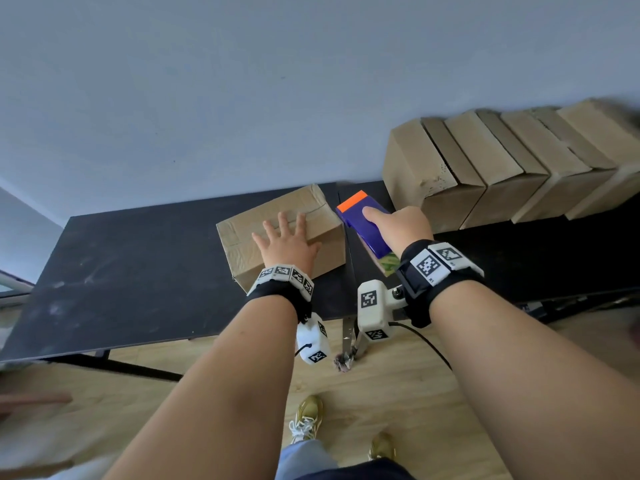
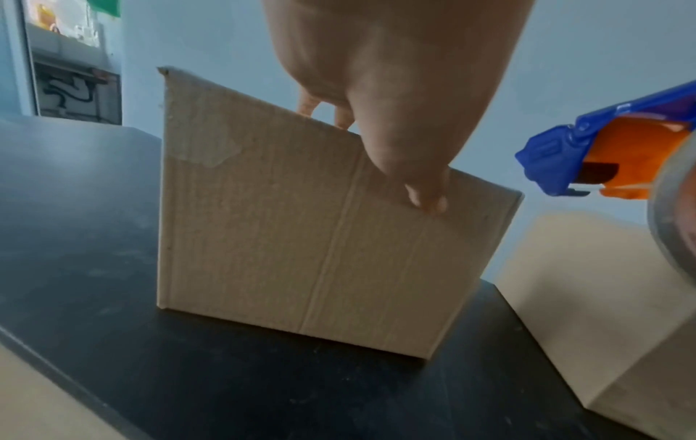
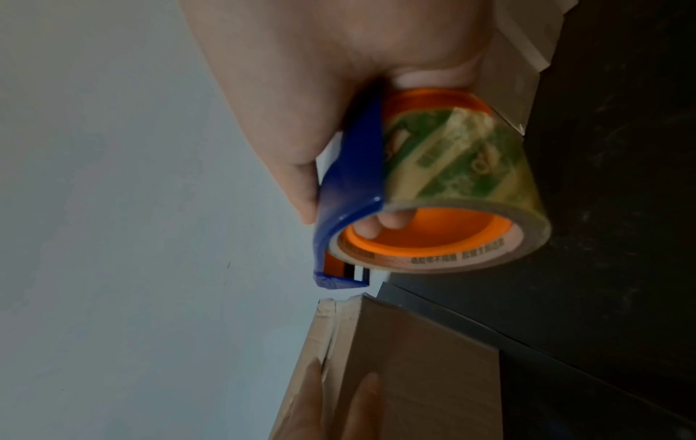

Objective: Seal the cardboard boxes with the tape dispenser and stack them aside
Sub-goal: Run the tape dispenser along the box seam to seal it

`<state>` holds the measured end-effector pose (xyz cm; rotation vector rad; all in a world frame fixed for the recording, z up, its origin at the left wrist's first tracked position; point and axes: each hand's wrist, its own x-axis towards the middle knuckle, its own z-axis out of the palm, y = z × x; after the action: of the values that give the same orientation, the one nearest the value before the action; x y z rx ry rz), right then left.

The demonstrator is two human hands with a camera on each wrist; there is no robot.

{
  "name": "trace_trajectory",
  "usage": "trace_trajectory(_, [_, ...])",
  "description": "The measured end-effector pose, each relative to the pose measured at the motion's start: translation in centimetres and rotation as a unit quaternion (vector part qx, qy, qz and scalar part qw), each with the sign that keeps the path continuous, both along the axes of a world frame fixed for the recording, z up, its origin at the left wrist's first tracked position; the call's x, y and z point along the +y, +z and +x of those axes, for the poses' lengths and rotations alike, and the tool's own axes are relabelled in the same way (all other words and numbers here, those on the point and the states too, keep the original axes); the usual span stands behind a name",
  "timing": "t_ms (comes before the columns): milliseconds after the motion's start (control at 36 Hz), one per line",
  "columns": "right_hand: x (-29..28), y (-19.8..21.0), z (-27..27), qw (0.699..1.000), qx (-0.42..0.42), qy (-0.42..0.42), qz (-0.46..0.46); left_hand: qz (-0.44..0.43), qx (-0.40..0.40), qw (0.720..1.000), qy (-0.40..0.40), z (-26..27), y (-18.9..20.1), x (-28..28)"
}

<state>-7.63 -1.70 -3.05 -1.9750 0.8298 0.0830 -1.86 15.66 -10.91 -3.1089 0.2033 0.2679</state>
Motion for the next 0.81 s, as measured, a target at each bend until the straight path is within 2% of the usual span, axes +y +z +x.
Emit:
trace_trajectory(56, [0.0,0.3,0.1,1.0,-0.015,-0.002,0.008,-0.043,-0.034,0.998,0.006,0.2,0.7,-0.2])
trace_trajectory(139, [0.0,1.0,0.2,0.999,-0.034,-0.01,0.025,-0.199,-0.072,0.977,-0.002,1.4,2.7,-0.3])
trace_trajectory(194, [0.0,1.3,0.1,0.998,-0.043,-0.016,0.043,-0.304,-0.029,0.952,0.039,2.8,4.2,-0.5])
trace_trajectory(222, [0.0,1.6,0.1,0.997,-0.049,-0.017,0.053,-0.36,0.022,0.93,0.071,3.6,4.7,-0.7])
trace_trajectory(306, [-0.1,2.3,0.0,0.994,-0.071,-0.007,0.082,-0.506,0.195,0.824,0.161,5.0,6.4,-1.3])
trace_trajectory(333, [-0.2,2.5,0.0,0.993,-0.077,-0.003,0.091,-0.523,0.237,0.801,0.171,5.2,7.0,-1.4])
trace_trajectory(361, [-0.2,2.8,-0.1,0.992,-0.081,0.002,0.099,-0.526,0.266,0.79,0.167,5.3,7.5,-1.4])
trace_trajectory(444, [-0.4,3.2,-0.3,0.989,-0.084,0.017,0.12,-0.526,0.315,0.777,0.146,5.3,8.2,-1.3])
trace_trajectory(583, [-0.9,3.2,-0.2,0.988,-0.083,0.026,0.125,-0.547,0.291,0.771,0.148,5.9,8.3,-1.2])
trace_trajectory(805, [-1.5,2.8,-0.9,0.986,-0.09,0.051,0.133,-0.542,0.357,0.742,0.165,5.8,8.5,-1.1])
